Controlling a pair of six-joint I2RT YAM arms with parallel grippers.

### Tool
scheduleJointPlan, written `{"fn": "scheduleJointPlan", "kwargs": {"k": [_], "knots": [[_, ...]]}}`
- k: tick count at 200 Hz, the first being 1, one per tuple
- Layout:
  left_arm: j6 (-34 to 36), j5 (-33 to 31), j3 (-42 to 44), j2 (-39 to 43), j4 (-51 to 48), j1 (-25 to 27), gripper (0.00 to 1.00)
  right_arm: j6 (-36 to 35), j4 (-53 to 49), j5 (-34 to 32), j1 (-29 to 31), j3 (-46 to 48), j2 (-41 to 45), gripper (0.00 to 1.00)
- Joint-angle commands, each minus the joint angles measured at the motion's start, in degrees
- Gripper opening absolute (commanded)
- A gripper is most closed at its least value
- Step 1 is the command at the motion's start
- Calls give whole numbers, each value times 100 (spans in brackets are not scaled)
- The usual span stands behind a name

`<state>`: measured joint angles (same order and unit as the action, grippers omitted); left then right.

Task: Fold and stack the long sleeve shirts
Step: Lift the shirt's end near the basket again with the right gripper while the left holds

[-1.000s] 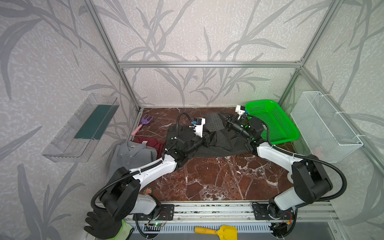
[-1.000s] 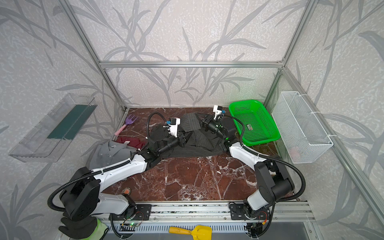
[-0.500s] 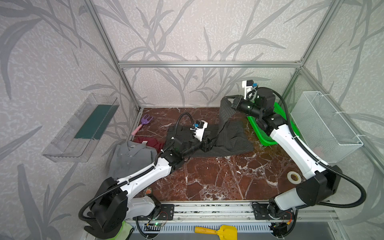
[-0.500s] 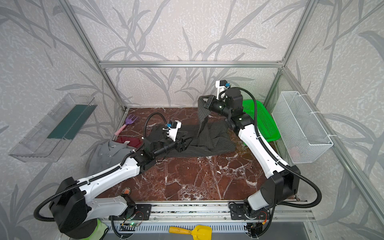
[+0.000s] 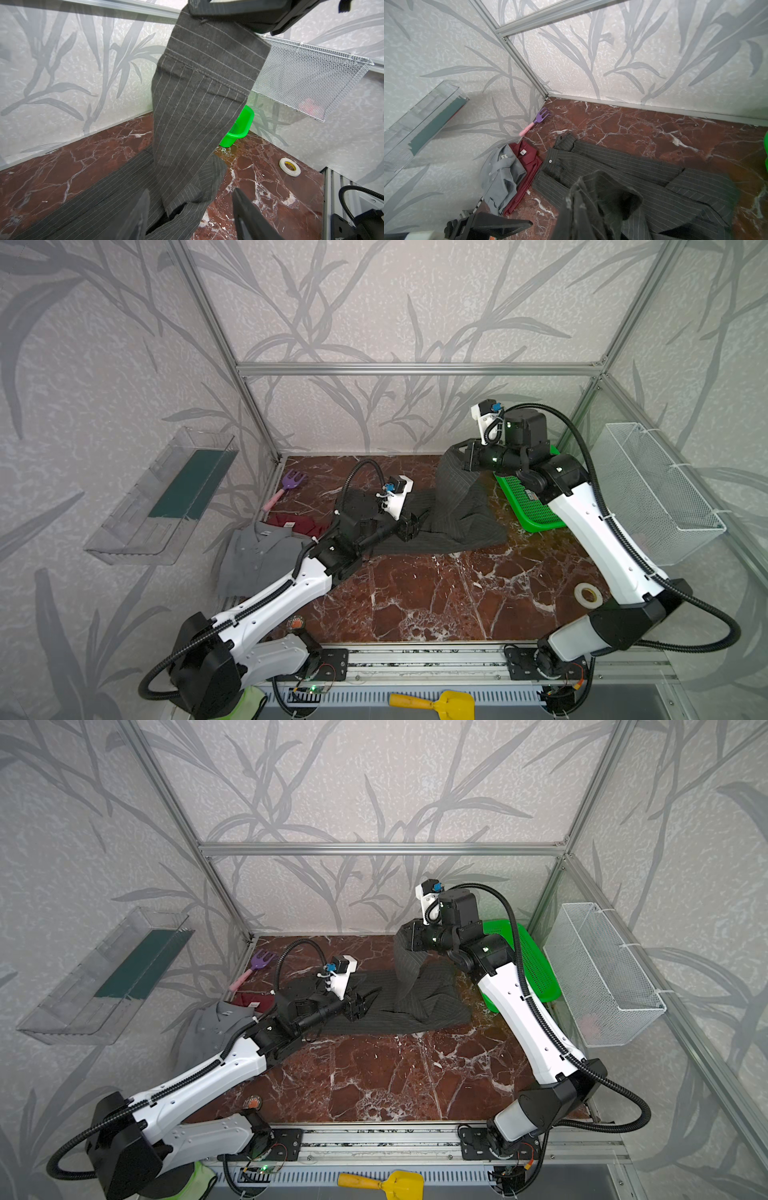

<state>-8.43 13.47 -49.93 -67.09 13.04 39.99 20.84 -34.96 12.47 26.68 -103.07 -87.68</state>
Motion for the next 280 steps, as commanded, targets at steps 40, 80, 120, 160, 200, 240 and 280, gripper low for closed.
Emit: {"fn": "scheduleJointPlan", "kwargs": {"k": [40,80,120,160,200,240,280], "knots": [[-269,885,-160,-430,680,319,62,1051,495,-2106,19,946,965,0],[-125,1024,-384,-700,665,532,61,1405,410,-3236,18,982,1466,0],[-21,1048,-660,-993,630,694,60,1776,-599,-4046,28,201,1338,0],[192,1005,-1021,-1386,509,955,60,1610,-1043,-4776,241,-303,1140,0],[510,874,-1397,-1824,368,1193,59,1939,-1478,-5238,259,-615,1109,0],[973,681,-1717,-2196,183,1300,59,2283,-1818,-5512,268,-924,1192,0],[1294,349,-1851,-2511,337,1529,59,2553,-1822,-5348,265,-874,1407,0]]}}
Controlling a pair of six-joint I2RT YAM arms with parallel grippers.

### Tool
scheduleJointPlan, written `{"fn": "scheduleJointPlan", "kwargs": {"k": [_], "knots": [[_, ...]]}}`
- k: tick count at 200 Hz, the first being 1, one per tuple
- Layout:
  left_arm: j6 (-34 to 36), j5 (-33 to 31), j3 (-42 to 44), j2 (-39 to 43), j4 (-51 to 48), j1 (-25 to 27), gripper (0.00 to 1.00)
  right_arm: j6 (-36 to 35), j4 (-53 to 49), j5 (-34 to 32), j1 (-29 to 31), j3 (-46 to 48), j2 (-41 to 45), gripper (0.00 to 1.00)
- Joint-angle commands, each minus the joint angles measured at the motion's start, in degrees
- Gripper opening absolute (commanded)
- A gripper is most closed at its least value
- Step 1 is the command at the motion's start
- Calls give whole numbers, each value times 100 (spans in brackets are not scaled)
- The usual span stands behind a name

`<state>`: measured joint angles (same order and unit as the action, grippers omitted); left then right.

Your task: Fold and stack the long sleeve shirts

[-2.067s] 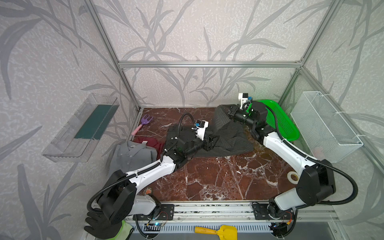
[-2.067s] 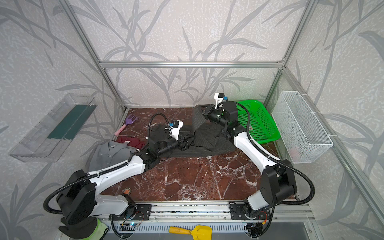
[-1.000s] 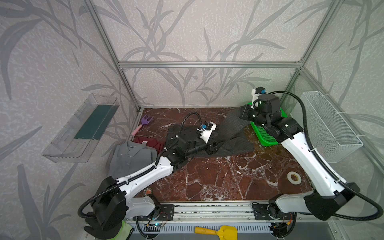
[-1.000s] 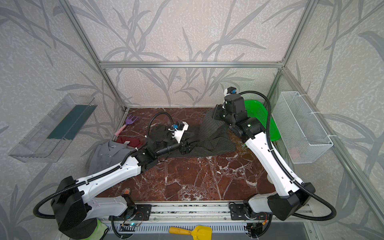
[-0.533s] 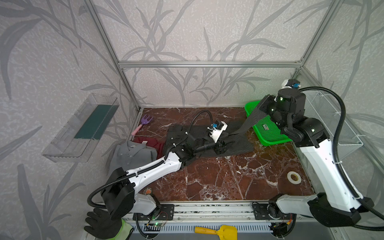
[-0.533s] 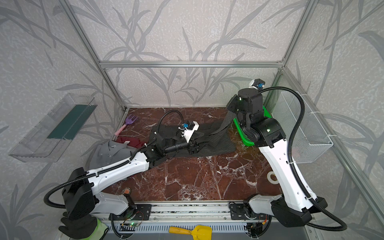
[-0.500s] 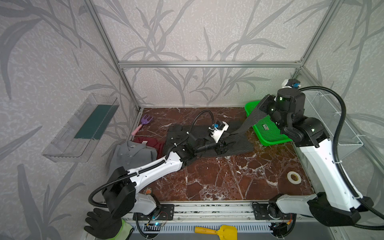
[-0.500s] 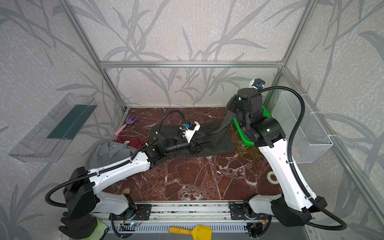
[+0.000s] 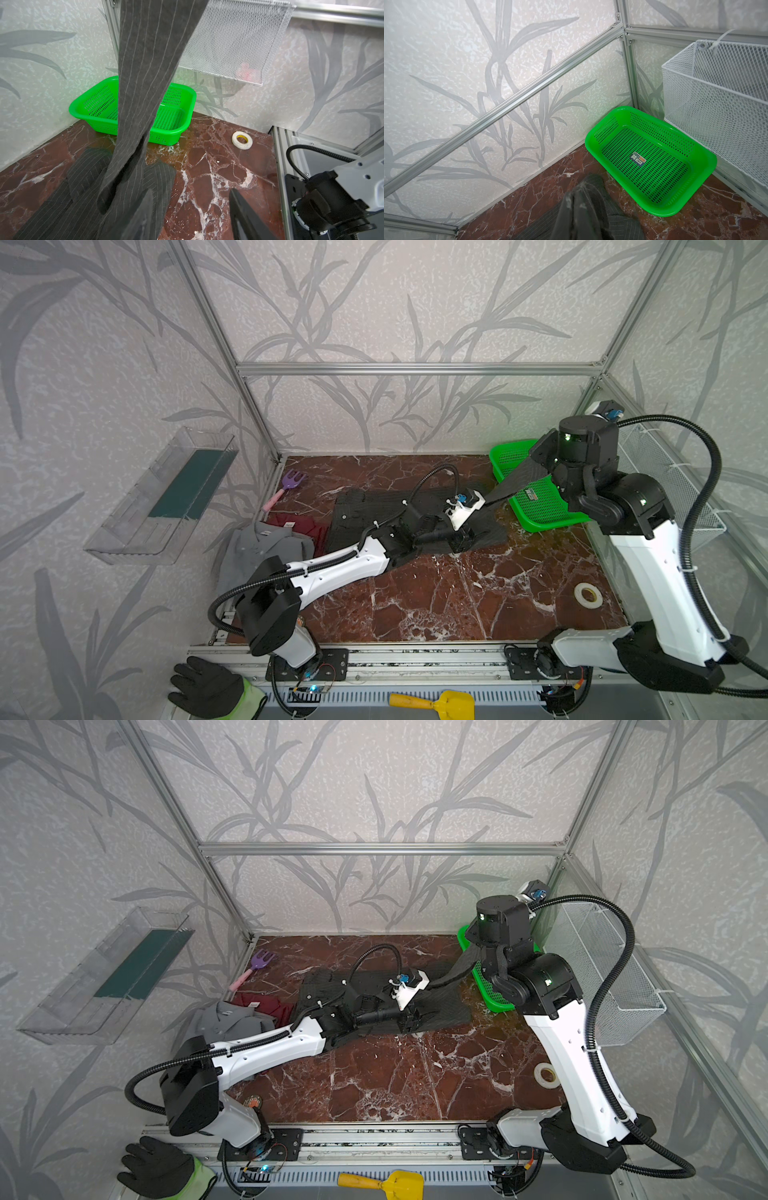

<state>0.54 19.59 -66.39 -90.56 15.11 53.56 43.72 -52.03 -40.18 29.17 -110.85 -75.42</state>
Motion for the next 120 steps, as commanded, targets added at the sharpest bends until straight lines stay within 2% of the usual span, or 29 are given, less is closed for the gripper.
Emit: {"fn": "scheduleJointPlan", "kwargs": {"k": [1,42,65,84,120], "knots": [[401,-281,-211,-172,148,185,59,280,-124,-76,17,-96,179,0],[386,-1479,-618,-878,1440,686,59,697,-390,136,19,-6,190,0],[696,-2505,-855,-1351,2077,930,60,775,-467,274,18,130,280,0],[876,-3165,-985,-1594,2470,971,60,816,-536,300,11,328,435,0],[1398,-4003,-1252,-1836,2757,958,61,804,-573,179,2,874,809,0]]}}
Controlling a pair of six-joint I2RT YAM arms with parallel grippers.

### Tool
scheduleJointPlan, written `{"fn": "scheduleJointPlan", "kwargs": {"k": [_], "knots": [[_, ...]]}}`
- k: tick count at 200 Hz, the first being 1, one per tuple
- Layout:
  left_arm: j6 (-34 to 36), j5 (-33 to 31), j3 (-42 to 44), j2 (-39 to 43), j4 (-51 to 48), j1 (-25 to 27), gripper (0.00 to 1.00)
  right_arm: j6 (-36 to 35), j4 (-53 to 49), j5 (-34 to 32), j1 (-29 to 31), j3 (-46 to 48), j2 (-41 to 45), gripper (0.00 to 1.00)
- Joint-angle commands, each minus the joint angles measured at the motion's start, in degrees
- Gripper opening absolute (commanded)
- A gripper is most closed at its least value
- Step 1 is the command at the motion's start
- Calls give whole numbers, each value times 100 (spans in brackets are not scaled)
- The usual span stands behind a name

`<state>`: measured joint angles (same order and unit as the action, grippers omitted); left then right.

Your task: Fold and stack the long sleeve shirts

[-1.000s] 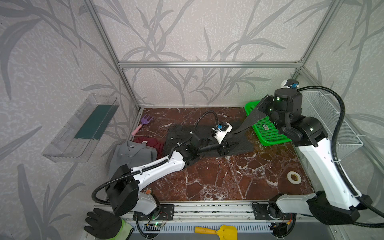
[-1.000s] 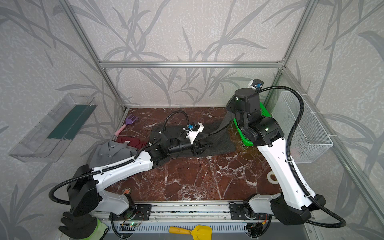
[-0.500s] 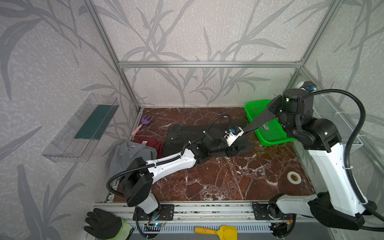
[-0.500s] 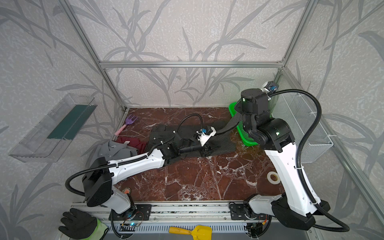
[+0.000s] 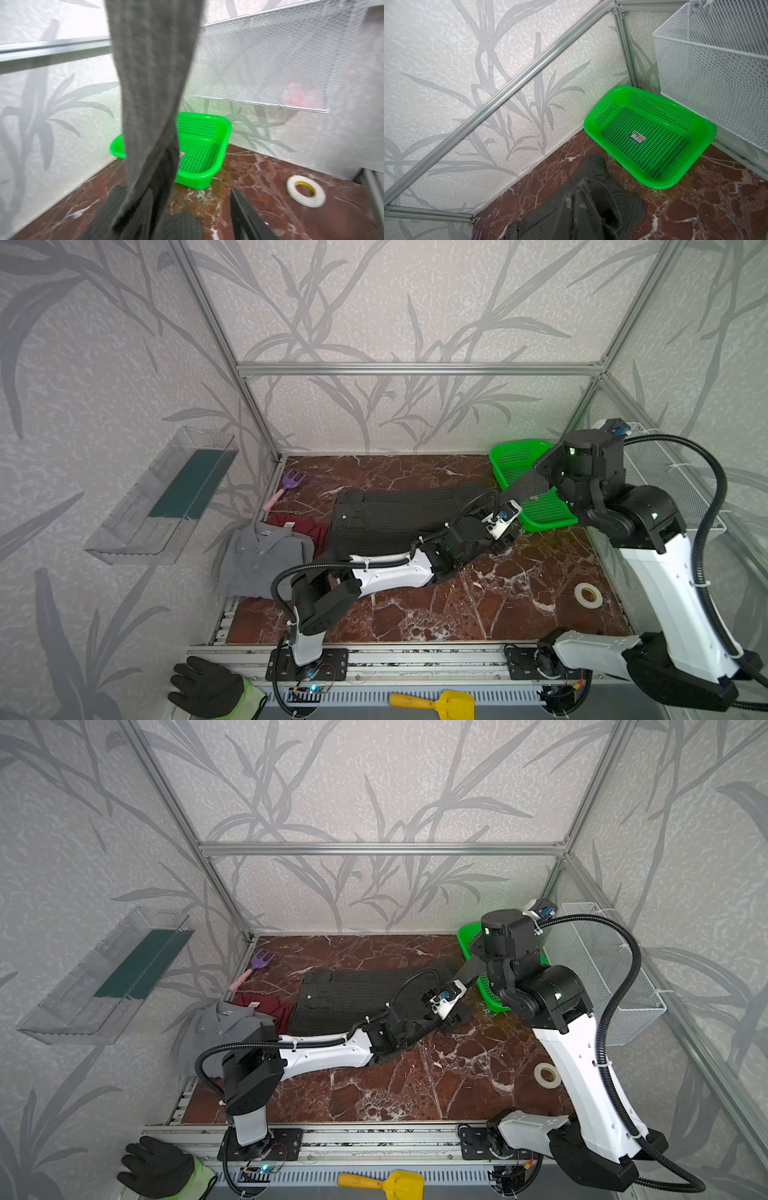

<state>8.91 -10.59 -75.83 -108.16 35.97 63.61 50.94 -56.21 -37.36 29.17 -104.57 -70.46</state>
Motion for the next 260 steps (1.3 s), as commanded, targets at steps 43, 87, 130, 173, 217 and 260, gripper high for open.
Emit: {"fn": "scheduleJointPlan", "kwargs": {"k": [43,87,130,173,217,260], "knots": [[1038,-1362,-450,-284,1073,-67,62,96,-218,-28,4,620,573,0],[860,-802,-496,-268,985,-168,65,233,-343,1,-2,1000,788,0],[-556,1937,-521,-73,147,-701,55,461,-415,294,-187,1339,876,0],[-1292,4549,-1110,-328,-893,-1217,53,685,-579,241,-412,1485,994,0],[-848,5603,-2071,-855,-2617,-1259,53,884,-752,959,-974,1942,1011,0],[-820,6140,-2369,-1129,-3249,-1264,53,1221,-779,1453,-1697,2477,1353,0]]}}
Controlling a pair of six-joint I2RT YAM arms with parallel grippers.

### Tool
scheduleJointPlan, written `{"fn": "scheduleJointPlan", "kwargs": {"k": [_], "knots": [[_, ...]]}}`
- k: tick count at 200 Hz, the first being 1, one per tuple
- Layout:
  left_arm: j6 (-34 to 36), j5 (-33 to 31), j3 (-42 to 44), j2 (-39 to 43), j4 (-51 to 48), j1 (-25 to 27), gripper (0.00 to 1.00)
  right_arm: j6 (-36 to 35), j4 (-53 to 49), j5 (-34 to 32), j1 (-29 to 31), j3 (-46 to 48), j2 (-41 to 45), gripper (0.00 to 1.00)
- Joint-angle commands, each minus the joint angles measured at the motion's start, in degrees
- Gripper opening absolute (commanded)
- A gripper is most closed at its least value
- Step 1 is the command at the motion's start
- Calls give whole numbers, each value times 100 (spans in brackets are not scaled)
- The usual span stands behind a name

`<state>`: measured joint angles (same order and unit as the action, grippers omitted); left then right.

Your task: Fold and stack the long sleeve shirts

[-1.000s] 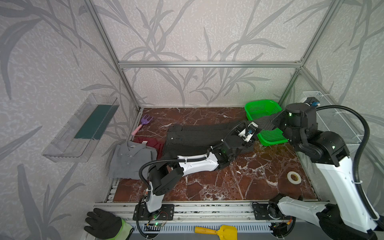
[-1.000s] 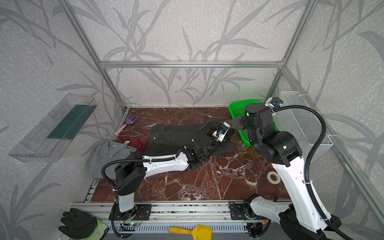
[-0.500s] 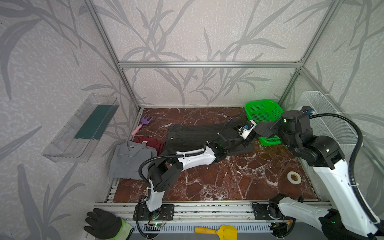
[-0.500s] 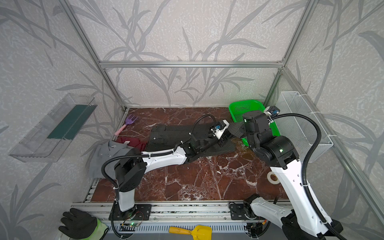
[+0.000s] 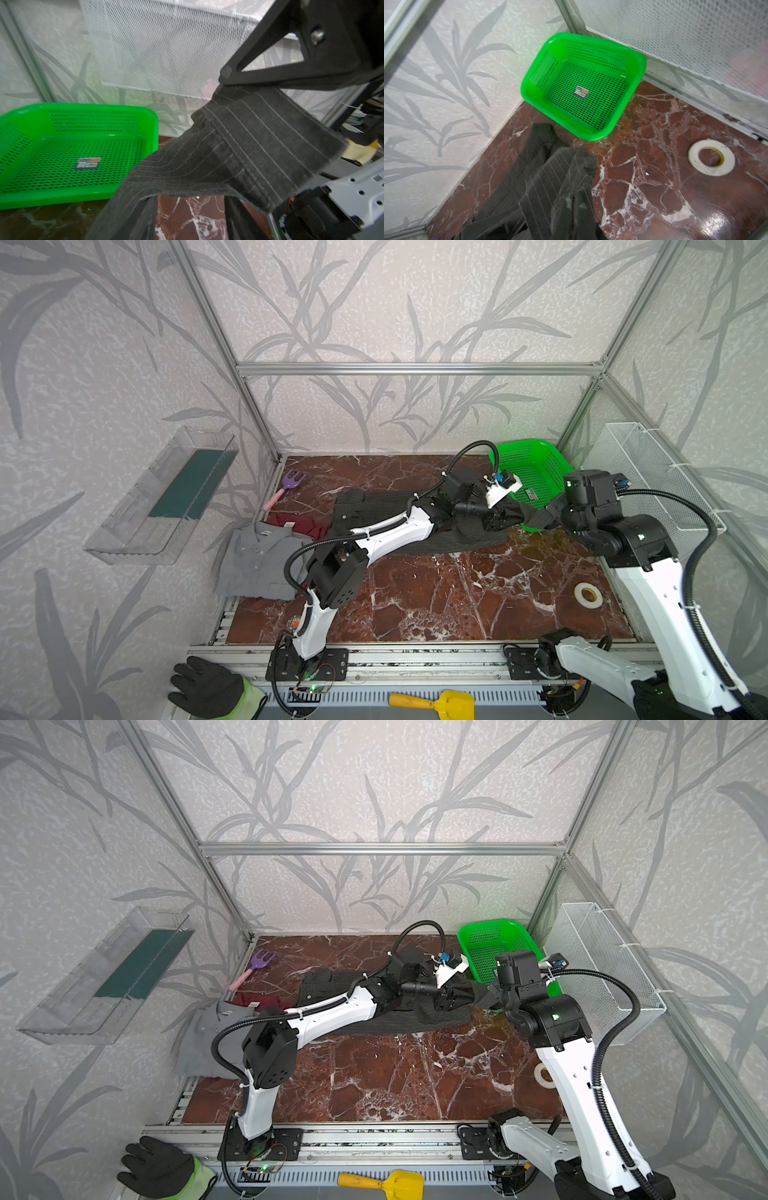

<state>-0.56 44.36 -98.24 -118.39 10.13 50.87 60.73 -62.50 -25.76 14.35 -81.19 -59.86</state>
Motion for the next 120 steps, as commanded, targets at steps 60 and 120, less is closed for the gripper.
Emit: {"fn": "scheduleJointPlan", "kwargs": {"k": [60,120], "knots": [[1066,-609,1447,1163,-368,11,63,407,1,960,-691,282,476,0],[2620,-2972,3406,1966,1078,249,63,746,-78,1108,-793,-272,384,0]]}}
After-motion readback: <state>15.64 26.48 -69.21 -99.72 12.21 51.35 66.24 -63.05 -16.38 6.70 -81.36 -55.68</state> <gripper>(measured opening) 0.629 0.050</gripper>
